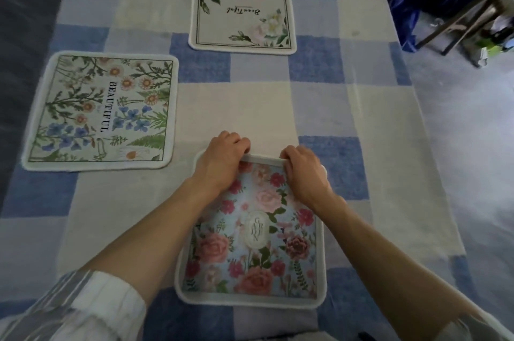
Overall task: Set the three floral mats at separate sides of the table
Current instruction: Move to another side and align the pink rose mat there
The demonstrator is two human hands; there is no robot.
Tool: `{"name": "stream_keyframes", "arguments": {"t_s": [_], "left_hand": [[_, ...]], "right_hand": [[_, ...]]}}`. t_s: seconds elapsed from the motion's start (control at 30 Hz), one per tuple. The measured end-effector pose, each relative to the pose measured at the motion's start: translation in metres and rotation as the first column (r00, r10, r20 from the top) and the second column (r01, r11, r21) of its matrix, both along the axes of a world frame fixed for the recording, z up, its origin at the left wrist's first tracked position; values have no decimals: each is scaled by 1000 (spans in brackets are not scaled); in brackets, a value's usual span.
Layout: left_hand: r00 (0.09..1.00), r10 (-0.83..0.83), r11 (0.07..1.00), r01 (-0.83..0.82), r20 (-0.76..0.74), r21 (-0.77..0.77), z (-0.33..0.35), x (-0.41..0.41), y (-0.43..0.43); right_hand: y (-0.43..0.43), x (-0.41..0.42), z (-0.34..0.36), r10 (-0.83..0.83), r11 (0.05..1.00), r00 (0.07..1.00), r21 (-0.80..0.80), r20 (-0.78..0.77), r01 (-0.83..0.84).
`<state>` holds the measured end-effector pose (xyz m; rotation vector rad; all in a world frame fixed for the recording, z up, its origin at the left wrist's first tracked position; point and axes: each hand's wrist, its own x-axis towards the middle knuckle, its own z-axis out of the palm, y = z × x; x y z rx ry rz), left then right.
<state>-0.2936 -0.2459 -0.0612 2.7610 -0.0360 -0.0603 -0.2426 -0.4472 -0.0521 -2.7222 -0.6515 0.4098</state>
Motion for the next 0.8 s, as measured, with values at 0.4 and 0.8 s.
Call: {"name": "stream_keyframes", "arguments": {"t_s": [0.4,0.8], "left_hand": [[983,46,997,-36,-176,63,3,-8,11],[966,49,982,0,-252,191,-1,-63,13]], "right_hand": [[-4,-4,-9,23,998,999,-66,-24,-25],[-13,-39,-15,28,976,994,-211,-104,-50]]}}
